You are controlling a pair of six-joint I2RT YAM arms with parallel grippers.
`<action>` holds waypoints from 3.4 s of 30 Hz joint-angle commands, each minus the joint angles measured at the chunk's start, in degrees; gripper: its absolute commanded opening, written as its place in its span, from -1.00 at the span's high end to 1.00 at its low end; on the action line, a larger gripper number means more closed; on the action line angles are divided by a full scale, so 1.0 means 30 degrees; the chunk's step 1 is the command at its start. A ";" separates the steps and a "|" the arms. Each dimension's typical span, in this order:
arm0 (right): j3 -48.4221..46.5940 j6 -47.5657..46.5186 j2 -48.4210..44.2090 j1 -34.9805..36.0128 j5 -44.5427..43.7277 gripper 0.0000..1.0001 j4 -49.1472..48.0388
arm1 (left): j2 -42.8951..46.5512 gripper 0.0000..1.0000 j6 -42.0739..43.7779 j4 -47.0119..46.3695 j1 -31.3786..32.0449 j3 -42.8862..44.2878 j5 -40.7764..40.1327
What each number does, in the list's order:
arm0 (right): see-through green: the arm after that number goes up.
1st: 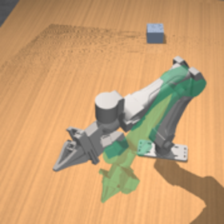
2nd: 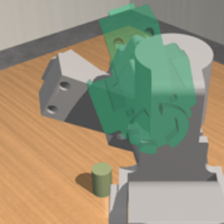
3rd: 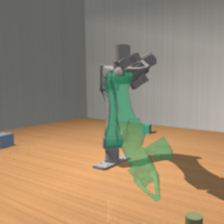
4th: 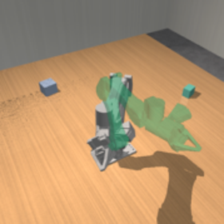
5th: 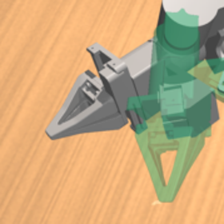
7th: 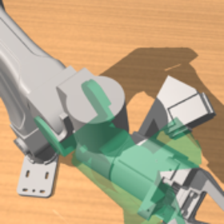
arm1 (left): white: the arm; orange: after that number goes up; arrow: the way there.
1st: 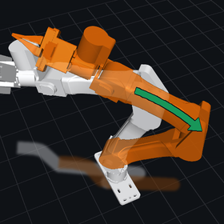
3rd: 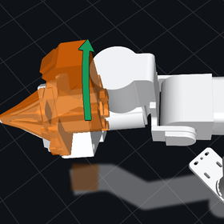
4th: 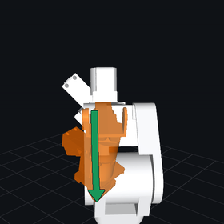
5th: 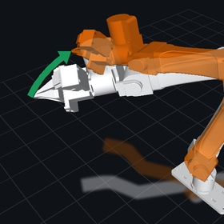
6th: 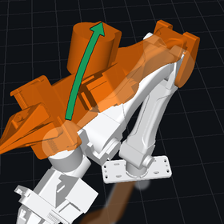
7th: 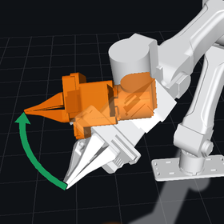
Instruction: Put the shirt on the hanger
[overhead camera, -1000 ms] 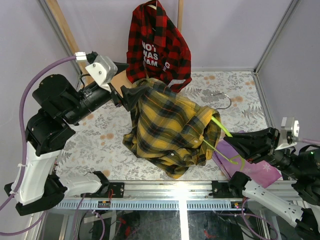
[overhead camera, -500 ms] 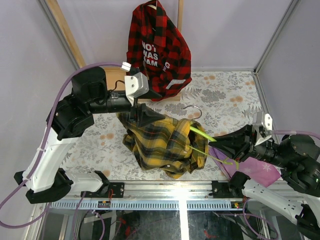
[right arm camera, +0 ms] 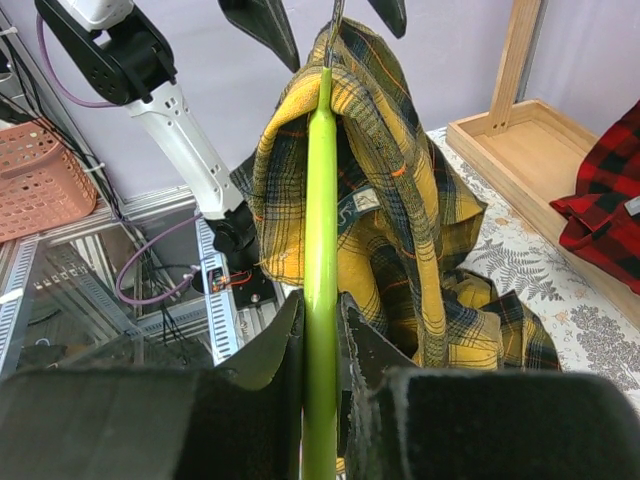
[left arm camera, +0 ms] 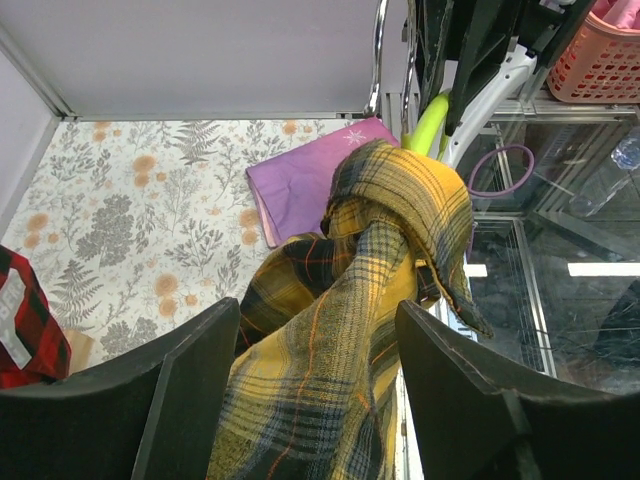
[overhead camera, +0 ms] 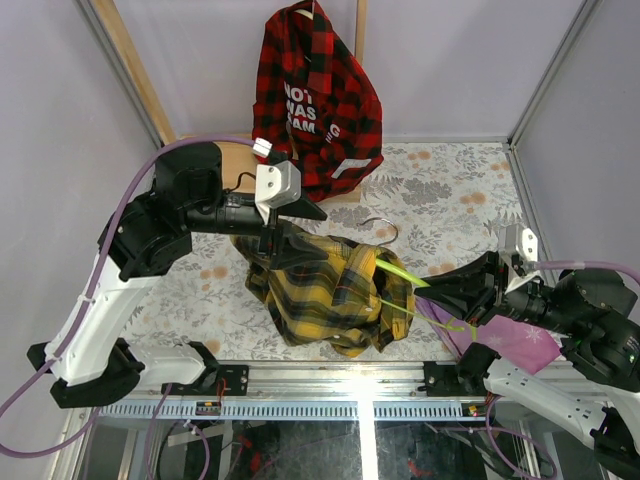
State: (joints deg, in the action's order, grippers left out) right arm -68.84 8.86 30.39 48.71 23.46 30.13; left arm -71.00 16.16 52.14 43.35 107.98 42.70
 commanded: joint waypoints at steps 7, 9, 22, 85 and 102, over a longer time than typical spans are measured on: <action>-0.0830 -0.0161 0.0354 0.0054 0.0691 1.00 -0.2631 | -0.0047 -0.20 -0.0437 0.1156 0.0043 -0.0924 0.0644; -0.0799 -0.0085 0.0483 0.0061 0.0815 1.00 -0.2785 | -0.0143 -0.11 -0.0424 0.1163 0.0107 -0.0847 0.0834; -0.0230 0.0321 0.0639 0.0070 -0.0151 1.00 -0.4181 | -0.0795 0.50 -0.0223 0.1578 0.0973 -0.0751 0.1342; 0.9623 1.2530 0.4128 0.0053 -0.6696 -0.09 -1.5213 | 0.8333 1.00 0.3358 -0.8239 0.1073 -0.8258 -1.2123; 1.1052 1.3857 0.4124 0.0107 -0.5799 0.04 -1.5579 | 0.7692 1.00 0.3362 -0.8510 0.1047 -0.8307 -1.2682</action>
State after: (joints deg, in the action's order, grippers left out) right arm -35.59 49.32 43.18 48.75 5.21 -12.75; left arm -47.77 26.72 35.27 46.52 82.24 6.87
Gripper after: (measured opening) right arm 0.482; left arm 0.110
